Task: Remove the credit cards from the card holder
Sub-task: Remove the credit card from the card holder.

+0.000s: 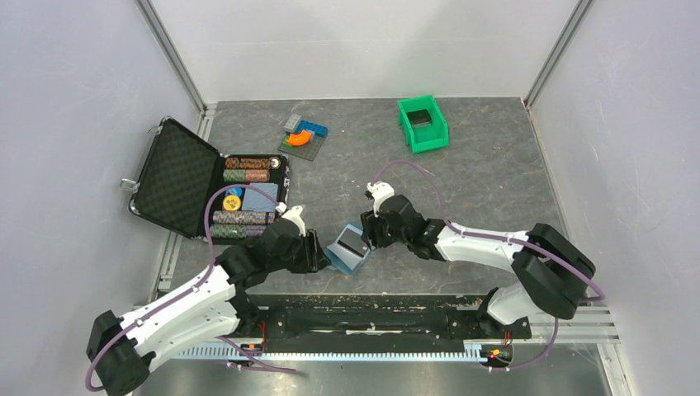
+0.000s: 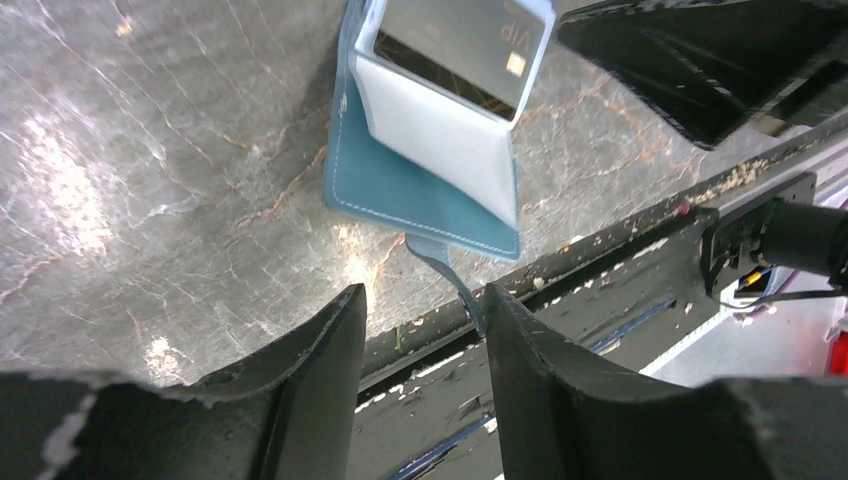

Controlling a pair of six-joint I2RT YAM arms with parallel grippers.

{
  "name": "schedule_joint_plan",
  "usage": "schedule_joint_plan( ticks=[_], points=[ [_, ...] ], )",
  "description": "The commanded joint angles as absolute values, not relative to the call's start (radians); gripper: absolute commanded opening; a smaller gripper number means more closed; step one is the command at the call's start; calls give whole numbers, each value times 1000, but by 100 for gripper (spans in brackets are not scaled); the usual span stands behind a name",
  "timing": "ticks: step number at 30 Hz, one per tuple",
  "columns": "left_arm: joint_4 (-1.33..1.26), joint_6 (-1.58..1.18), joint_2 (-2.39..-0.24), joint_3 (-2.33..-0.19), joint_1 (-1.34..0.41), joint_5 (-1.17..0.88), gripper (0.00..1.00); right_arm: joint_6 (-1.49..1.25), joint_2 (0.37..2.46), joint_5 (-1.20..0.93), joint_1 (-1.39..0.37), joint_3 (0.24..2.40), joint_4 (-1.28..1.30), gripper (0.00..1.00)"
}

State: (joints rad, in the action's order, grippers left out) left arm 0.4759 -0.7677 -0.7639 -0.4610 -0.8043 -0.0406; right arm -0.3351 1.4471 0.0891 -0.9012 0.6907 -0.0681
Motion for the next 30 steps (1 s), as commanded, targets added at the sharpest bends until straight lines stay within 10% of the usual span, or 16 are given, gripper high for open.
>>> schedule_joint_plan(
  ticks=[1,17,30],
  points=[
    [490,-763,-774,-543,-804,45,55,-285,1513,-11,-844,756,-122,57],
    [231,-715,-962,-608,-804,-163,46,-285,1686,-160,-830,785,-160,53],
    [169,-703,-1160,-555,-807,-271,37,-576,1373,-93,-854,396,-290,40]
  ],
)
